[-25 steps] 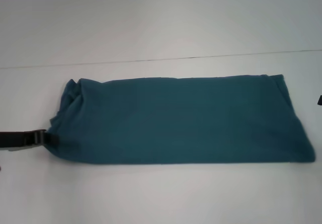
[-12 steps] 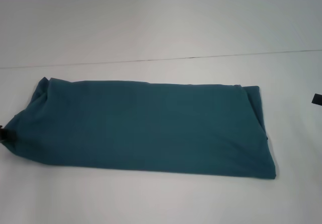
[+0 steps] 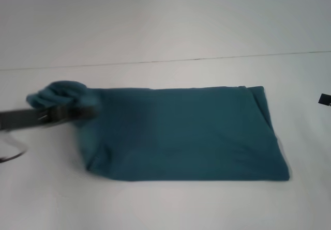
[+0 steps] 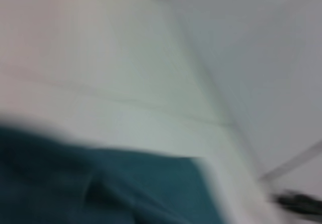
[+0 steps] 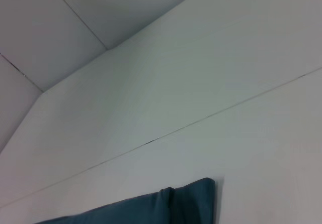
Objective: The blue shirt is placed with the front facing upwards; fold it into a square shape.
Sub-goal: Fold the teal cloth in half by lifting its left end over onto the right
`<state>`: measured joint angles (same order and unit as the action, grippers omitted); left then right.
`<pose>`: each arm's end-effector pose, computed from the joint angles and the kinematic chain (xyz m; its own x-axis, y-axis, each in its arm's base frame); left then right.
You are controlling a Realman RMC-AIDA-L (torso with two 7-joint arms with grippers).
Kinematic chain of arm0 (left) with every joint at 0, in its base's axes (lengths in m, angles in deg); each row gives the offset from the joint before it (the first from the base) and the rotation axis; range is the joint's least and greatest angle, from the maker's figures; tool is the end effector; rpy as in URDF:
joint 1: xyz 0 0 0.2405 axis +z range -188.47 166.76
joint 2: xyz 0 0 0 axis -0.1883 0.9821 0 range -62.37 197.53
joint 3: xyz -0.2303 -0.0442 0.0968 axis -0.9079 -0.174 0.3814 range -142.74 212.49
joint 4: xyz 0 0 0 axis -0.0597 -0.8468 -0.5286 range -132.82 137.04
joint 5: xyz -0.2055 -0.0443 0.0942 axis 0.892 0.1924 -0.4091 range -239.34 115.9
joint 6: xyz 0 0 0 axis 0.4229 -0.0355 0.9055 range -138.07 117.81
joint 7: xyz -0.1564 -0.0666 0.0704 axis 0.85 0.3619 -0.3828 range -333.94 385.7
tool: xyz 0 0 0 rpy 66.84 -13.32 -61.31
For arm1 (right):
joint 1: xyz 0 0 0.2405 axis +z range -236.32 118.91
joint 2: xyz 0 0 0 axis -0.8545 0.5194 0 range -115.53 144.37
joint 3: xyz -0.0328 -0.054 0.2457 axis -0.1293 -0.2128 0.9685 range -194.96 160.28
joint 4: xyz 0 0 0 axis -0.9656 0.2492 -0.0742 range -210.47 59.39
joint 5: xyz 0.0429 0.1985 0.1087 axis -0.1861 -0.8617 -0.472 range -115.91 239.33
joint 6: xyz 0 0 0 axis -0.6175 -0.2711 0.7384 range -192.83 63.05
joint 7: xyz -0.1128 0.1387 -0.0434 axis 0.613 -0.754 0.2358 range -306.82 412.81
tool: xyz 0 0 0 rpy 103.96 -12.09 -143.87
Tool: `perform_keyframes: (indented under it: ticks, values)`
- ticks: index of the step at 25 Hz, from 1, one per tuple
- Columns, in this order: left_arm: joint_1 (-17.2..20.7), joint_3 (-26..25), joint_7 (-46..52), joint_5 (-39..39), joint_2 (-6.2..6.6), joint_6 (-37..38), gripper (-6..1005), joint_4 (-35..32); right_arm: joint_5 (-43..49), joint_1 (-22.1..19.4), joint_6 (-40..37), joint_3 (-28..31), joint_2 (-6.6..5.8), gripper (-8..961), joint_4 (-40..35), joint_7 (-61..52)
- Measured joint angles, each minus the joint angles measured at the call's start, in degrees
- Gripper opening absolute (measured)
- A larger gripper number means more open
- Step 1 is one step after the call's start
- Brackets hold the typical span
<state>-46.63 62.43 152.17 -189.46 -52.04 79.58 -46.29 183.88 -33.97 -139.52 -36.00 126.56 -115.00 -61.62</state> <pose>-0.2526 0.3970 0.0148 0.3319 0.7918 0.5127 0.9052 -0.4204 0.0631 0.3892 0.3727 0.0882 0.2092 -0.6263 -0.7510 -0.9778 -0.1416 -0.1543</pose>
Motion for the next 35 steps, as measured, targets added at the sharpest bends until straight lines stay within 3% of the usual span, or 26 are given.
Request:
perform_keyframes:
  ticks: [5,7,12,16,23,30,35]
  values:
    - [-5.7,11.2,-1.5,14.4,-3.98,1.8,145,1.0,0.0,0.7,0.0,-0.3,0.26,929,0.1,0.8]
    - [-9.3,16.6,-2.2,19.1,-4.72,-0.3,148,3.5,0.0,1.1,0.0,-0.3,0.47,929,0.1,1.2]
    - [-18.6,27.4,-5.6,26.8,-4.79,-11.3,156,13.8,0.0,1.8,-0.5,-0.5,1.06,929,0.1,2.5]
    - [-23.4,32.3,-6.8,29.2,-5.08,-20.6,163,20.8,0.0,2.1,-0.6,-0.5,1.55,929,0.1,3.2]
    - [-22.3,42.1,-9.0,39.6,-5.06,-29.2,174,25.9,0.2,2.2,-1.0,-0.7,2.91,929,0.2,4.7]
    - [-19.4,43.5,-10.8,42.4,-5.04,-29.5,186,25.8,0.0,2.5,-1.3,-0.9,3.4,929,0.2,5.0]
    - [-18.2,43.7,-10.8,42.1,-4.92,-28.6,386,25.5,0.0,2.7,-1.3,-1.2,3.43,929,0.2,5.0]
